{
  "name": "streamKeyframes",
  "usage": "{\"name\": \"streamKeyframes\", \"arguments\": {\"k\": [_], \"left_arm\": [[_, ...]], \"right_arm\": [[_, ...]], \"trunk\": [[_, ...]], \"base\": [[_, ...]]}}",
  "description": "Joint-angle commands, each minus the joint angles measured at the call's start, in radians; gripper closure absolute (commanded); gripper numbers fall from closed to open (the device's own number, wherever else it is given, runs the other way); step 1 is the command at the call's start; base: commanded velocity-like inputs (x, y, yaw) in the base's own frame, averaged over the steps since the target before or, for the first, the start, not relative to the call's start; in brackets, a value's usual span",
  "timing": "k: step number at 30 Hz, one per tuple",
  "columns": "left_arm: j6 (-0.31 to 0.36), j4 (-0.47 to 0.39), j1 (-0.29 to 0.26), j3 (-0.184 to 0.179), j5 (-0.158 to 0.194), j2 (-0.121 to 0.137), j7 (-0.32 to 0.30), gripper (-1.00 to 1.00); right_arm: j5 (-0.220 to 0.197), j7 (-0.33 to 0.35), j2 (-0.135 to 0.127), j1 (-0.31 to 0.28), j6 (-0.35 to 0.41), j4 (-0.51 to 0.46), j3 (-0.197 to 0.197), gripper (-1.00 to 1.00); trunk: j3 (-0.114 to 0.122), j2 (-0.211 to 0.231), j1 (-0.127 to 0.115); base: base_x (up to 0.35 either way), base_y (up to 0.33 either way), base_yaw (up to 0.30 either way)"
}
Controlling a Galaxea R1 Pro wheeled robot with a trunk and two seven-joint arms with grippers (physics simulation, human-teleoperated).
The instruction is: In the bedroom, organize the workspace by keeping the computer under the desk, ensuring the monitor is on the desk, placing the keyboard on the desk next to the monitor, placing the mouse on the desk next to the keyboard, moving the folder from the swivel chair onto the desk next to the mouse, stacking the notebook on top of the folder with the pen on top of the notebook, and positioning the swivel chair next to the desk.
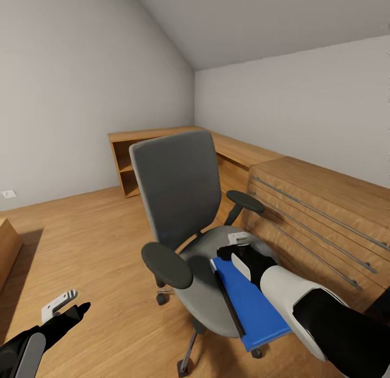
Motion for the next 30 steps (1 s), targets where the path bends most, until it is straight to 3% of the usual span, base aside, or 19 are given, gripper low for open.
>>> {"name": "streamKeyframes", "arguments": {"k": [1,30], "left_arm": [[0.004,-0.001,-0.001,0.000,0.011,0.000,0.008,-1.00],[0.005,-0.001,-0.001,0.000,0.011,0.000,0.008,-1.00]], "right_arm": [[-0.012,-0.006,0.000,0.000,0.004,-0.002,0.006,-1.00],[-0.012,-0.003,-0.001,0.000,-0.003,-0.006,0.006,-1.00]], "trunk": [[-0.001,0.000,0.000],[-0.001,0.000,0.000]], "base": [[-0.090,0.000,0.000],[-0.020,0.000,0.000]]}}
